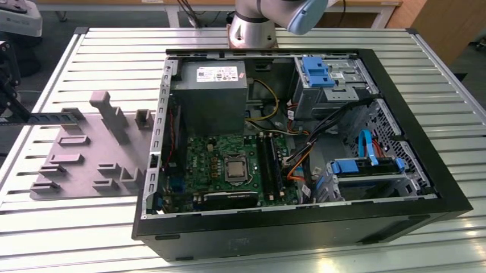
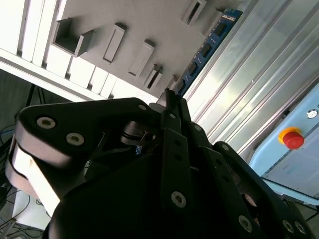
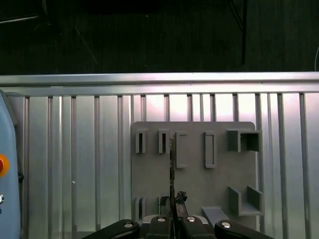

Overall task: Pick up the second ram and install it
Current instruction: 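Pick up the second ram and move it above second insertion slot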

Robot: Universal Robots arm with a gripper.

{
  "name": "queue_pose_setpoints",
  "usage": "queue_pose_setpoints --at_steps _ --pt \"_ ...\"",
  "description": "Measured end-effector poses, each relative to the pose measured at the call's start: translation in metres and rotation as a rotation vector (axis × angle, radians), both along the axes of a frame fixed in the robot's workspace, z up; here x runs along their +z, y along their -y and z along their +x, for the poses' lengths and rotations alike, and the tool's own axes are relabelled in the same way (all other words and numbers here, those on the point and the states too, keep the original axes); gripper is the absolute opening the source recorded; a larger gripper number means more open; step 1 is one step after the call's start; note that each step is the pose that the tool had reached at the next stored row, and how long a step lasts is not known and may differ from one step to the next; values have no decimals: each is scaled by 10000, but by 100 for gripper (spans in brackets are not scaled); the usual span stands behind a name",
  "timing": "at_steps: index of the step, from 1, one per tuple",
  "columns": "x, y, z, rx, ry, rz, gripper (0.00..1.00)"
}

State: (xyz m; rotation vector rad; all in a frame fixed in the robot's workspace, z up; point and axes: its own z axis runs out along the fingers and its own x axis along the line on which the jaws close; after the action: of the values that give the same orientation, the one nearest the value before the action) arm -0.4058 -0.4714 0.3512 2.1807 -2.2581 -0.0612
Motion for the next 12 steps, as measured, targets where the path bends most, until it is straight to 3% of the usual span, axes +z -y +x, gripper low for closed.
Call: queue_pose_setpoints --at_steps 12 --pt "222 0 0 0 0 0 14"
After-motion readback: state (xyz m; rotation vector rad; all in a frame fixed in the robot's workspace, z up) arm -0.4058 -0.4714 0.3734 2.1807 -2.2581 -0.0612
